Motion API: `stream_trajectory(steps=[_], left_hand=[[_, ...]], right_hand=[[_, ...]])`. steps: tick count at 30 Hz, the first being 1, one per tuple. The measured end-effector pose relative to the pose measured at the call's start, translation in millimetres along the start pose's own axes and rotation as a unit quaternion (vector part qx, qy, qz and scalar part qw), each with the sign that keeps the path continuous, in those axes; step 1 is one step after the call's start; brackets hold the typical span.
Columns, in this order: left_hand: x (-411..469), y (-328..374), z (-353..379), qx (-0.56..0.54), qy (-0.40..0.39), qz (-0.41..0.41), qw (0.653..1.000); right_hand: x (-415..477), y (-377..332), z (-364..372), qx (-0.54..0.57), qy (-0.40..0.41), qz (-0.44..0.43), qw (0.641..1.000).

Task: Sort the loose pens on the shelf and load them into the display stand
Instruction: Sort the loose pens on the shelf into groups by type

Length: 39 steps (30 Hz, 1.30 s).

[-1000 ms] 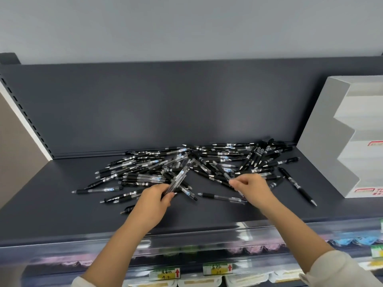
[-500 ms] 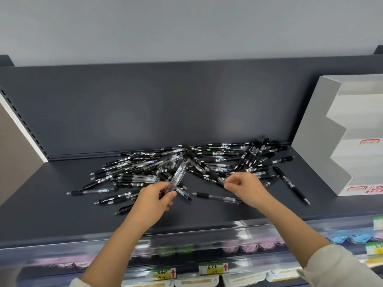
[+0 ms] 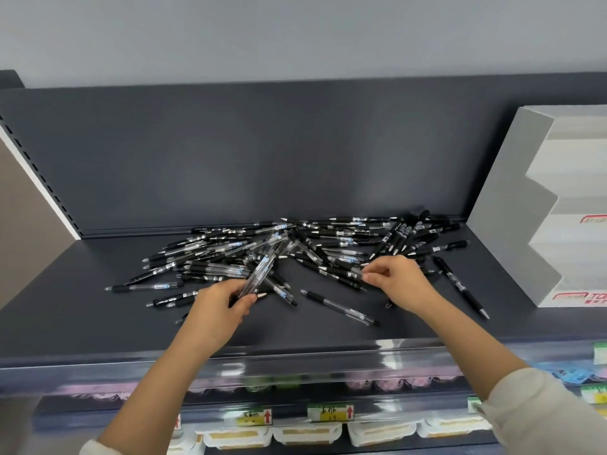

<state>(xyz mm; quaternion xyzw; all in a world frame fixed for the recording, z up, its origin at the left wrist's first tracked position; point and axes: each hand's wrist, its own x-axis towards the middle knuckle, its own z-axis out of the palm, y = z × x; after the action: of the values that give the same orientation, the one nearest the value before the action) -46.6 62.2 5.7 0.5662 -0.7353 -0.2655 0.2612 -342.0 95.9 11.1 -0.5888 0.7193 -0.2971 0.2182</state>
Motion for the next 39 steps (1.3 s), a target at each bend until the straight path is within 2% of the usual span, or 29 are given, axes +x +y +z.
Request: stream_trajectory(steps=[3, 8, 15, 19, 24, 28, 30, 33, 35, 39], left_hand=[[-2.5, 1.7, 1.7, 0.001, 0.007, -0.007, 1.0], [-6.1, 7.7, 4.4, -0.005, 0.011, -0.018, 1.0], [-22.5, -1.7, -6.0, -0.004, 0.041, -0.042, 0.998], [-31.9, -16.9, -21.4, 0.016, 0.072, -0.057, 0.996], [-30.6, -42.0, -45.6, 0.019, 0.106, -0.095, 0.99], [-26.0, -65.3, -67.6, 0.014, 0.13, -0.118, 0.984], [-24.3, -81.1, -81.3, 0.012, 0.137, -0.132, 0.982], [-21.5, -108.3, -104.8, 0.027, 0.15, -0.15, 0.977], [-20.1, -127.6, -120.6, 0.041, 0.159, -0.16, 0.973], [-19.3, -167.0, -150.8, 0.087, 0.153, -0.167, 0.97]], right_hand=[[-1.6, -2.7, -1.1, -0.001, -0.013, -0.013, 1.0], [-10.1, -2.9, 26.1, -0.065, -0.083, -0.041, 0.994], [-8.5, -6.4, 25.6, -0.185, -0.142, -0.034, 0.972], [-1.9, -14.2, 32.4, -0.208, -0.189, -0.016, 0.96], [3.5, -24.1, 36.6, -0.227, -0.186, -0.013, 0.956], [4.4, -38.7, 13.5, -0.282, -0.154, -0.006, 0.947], [2.6, -59.5, 1.5, -0.303, -0.141, -0.027, 0.942], [1.6, -106.8, 16.1, -0.264, -0.116, -0.098, 0.953], [4.7, -138.7, 51.4, -0.249, -0.113, -0.176, 0.946], [11.4, -189.2, 150.8, -0.252, -0.137, -0.304, 0.909]])
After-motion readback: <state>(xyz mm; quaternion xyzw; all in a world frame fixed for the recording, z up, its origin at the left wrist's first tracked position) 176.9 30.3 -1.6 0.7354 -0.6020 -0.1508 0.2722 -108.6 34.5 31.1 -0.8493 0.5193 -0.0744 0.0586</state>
